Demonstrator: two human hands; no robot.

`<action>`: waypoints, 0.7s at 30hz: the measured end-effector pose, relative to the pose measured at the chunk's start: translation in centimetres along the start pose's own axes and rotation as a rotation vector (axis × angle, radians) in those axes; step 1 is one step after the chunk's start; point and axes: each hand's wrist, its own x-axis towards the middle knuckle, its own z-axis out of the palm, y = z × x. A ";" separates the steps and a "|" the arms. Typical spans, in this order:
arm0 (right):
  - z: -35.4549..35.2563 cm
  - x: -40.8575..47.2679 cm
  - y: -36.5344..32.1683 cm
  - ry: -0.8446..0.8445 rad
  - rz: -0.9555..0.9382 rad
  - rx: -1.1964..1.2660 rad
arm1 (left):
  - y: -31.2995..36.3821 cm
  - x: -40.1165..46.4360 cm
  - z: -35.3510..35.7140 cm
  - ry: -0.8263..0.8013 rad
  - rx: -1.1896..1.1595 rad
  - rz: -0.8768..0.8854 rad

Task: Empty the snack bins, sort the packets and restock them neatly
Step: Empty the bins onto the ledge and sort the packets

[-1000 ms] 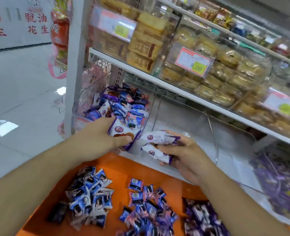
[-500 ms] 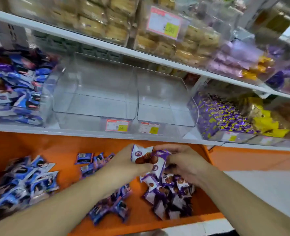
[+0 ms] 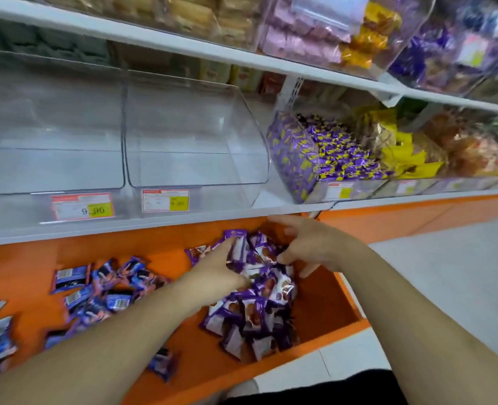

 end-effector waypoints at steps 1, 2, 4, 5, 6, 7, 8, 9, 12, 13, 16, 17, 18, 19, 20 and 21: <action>0.0 0.0 -0.3 0.014 -0.018 -0.022 | -0.4 -0.2 -0.2 -0.015 -0.021 -0.004; 0.0 -0.1 -0.5 0.028 -0.038 -0.040 | -0.8 -0.5 -0.5 -0.029 -0.042 -0.004; 0.1 -0.3 -1.1 0.037 -0.065 -0.046 | -1.6 -1.3 -1.4 -0.055 -0.058 0.003; 0.3 -0.5 -1.5 0.031 -0.084 -0.033 | -1.9 -1.9 -2.0 -0.071 -0.066 0.012; 0.5 -0.7 -1.9 0.021 -0.109 -0.017 | -2.0 -2.7 -2.7 -0.081 -0.068 0.026; 0.8 -0.9 -2.2 0.017 -0.144 -0.010 | -2.1 -3.5 -3.4 -0.084 -0.057 0.037; 1.0 -1.1 -2.6 0.018 -0.188 -0.019 | -2.0 -4.5 -4.2 -0.085 -0.030 0.052; 1.4 -1.2 -3.0 0.021 -0.237 -0.040 | -1.9 -5.7 -5.3 -0.078 0.000 0.064; 2.8 -1.9 -5.0 0.007 -0.336 -0.063 | -1.7 -10.0 -9.2 -0.024 0.085 0.090; 3.4 -2.0 -5.6 0.005 -0.360 -0.056 | -1.7 -11.4 -10.7 0.013 0.112 0.099; 5.9 -2.8 -7.8 -0.014 -0.424 -0.075 | -2.1 -15.8 -15.5 0.139 0.187 0.095; 6.9 -3.1 -8.8 -0.019 -0.448 -0.090 | -2.2 -17.2 -17.1 0.190 0.208 0.092; 7.9 -3.4 -9.7 -0.019 -0.468 -0.096 | -2.3 -18.6 -18.9 0.248 0.222 0.098; 9.1 -3.6 -10.6 -0.023 -0.486 -0.090 | -2.4 -20.1 -20.6 0.300 0.237 0.103; 10.2 -3.9 -11.4 -0.033 -0.490 -0.083 | -2.5 -21.4 -22.3 0.350 0.251 0.110; 11.4 -4.3 -12.3 -0.054 -0.499 -0.083 | -2.7 -22.7 -24.0 0.399 0.258 0.112</action>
